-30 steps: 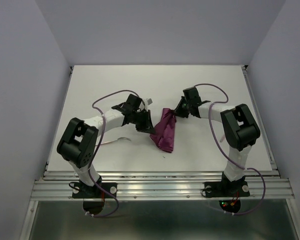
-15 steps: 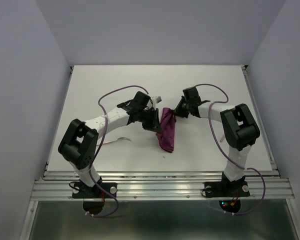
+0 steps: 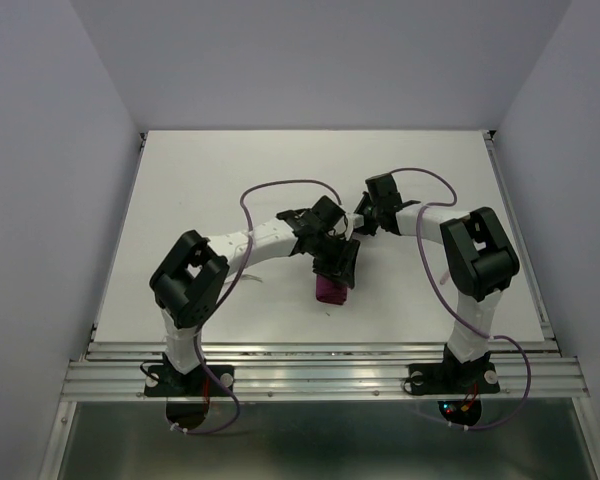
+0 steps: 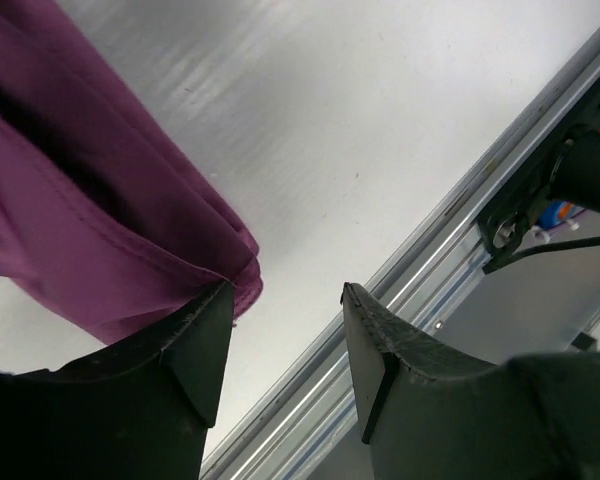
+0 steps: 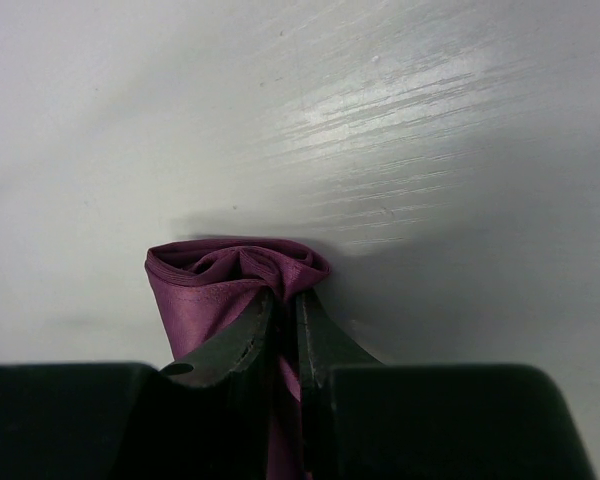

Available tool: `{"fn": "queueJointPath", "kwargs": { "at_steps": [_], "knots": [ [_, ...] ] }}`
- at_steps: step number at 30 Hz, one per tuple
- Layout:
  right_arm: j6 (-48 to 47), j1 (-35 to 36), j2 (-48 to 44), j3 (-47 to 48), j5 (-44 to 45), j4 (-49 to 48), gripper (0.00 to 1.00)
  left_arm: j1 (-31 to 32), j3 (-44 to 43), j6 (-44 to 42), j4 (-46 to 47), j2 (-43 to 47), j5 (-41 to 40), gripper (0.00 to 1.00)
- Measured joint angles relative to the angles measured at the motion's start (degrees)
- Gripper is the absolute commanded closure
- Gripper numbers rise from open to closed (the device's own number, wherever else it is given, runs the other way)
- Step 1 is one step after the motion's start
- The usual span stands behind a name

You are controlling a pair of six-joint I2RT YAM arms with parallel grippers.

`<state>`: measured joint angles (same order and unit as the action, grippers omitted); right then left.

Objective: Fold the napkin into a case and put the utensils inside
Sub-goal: Fold the 2/3-rectangle-folded napkin at the center of the board.

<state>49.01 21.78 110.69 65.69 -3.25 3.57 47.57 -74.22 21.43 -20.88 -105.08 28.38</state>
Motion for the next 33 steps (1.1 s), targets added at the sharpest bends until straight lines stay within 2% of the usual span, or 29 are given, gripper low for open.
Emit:
{"fn": "queueJointPath", "kwargs": {
  "at_steps": [5,11,13,14,15,20,26,28,29,32,33],
  "knots": [
    [0.1,0.0,0.0,0.0,0.0,-0.1,0.99,2.3,-2.9,-2.1,-3.0,-0.5,-1.8,0.48],
    [0.1,0.0,0.0,-0.1,0.0,-0.2,0.99,-0.7,-2.6,-2.5,-2.6,3.1,-2.0,0.62],
    [0.0,0.0,0.0,-0.1,0.0,-0.2,0.99,-2.5,-1.3,-2.1,-1.3,5.7,-1.4,0.78],
    [0.0,0.0,0.0,-0.1,0.0,-0.2,0.99,-3.3,-0.7,-1.9,-0.7,6.8,-1.1,0.93],
    [0.0,0.0,0.0,-0.2,0.0,-0.3,0.99,-4.2,-0.2,-1.2,0.1,7.8,-0.9,1.0],
    [0.0,0.0,0.0,-0.3,0.0,-0.6,0.99,-8.1,1.2,1.1,2.3,7.5,-2.1,1.0],
    [-0.2,0.0,0.0,-0.3,-0.1,-0.6,0.94,-9.8,1.2,3.7,4.0,1.4,-5.4,1.0],
    [-0.2,0.0,0.0,-0.3,-0.1,-0.6,0.86,-9.4,1.2,4.2,4.2,-1.5,-5.5,1.0],
    [-0.2,0.0,0.0,-0.3,-0.1,-0.6,0.76,-8.9,1.2,4.2,4.4,-2.9,-5.4,1.0],
    [0.0,0.0,-0.1,-0.3,-0.2,-0.6,0.57,-7.5,1.2,4.3,4.7,-5.3,-4.7,1.0],
    [-0.5,0.0,-0.4,-0.2,-0.3,-0.8,0.46,-7.0,1.2,4.3,4.9,-5.7,-4.4,1.0]
  ]
}}
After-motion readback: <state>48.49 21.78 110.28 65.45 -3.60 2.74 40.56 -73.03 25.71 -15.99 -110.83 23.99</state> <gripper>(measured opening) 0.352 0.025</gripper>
